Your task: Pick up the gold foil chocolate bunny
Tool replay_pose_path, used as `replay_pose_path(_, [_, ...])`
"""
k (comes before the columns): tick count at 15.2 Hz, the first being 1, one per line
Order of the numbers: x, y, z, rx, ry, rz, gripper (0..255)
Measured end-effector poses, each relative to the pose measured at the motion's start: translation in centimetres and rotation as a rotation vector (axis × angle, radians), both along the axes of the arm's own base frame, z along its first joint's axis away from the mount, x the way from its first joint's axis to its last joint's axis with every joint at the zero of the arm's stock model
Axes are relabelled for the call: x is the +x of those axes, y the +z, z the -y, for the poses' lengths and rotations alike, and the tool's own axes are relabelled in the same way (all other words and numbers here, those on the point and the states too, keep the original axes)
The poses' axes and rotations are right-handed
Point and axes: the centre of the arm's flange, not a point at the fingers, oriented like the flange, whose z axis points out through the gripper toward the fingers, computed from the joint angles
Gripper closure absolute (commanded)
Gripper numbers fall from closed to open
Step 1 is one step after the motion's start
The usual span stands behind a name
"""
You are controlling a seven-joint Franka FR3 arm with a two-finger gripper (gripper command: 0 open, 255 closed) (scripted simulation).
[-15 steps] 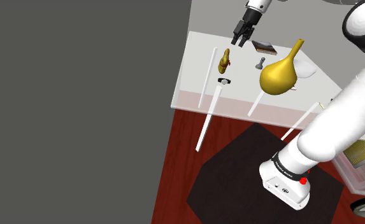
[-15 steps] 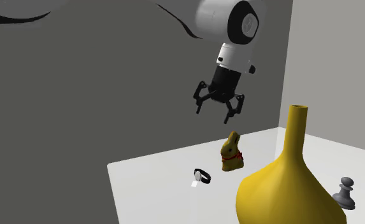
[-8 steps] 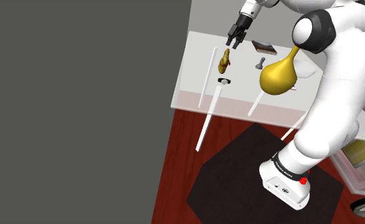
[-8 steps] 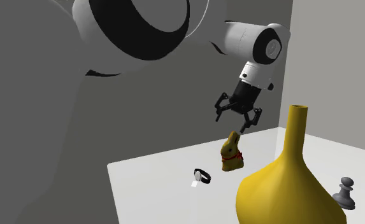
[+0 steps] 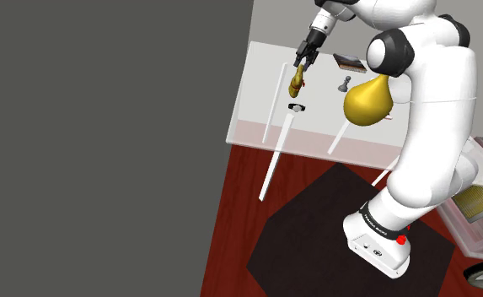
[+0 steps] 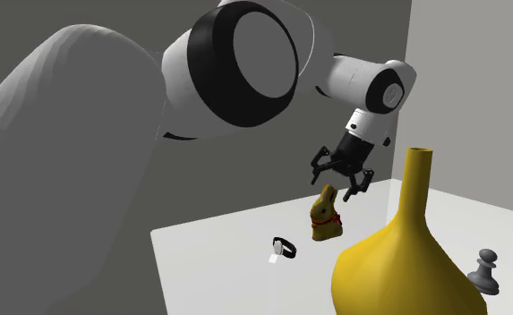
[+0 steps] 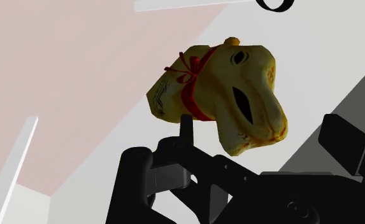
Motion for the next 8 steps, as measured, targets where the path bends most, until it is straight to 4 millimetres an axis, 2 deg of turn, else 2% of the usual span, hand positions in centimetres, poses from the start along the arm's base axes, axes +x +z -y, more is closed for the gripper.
replay_pose_path(3, [0.0,-1.24,0.02,0.0,0.0,0.0,0])
replay_pose_path(4, [-0.04,-1.36,0.03,0.0,0.0,0.0,255])
replay_pose_path(8, [-0.09,-1.42,0.06,-0.001,0.0,0.001,255])
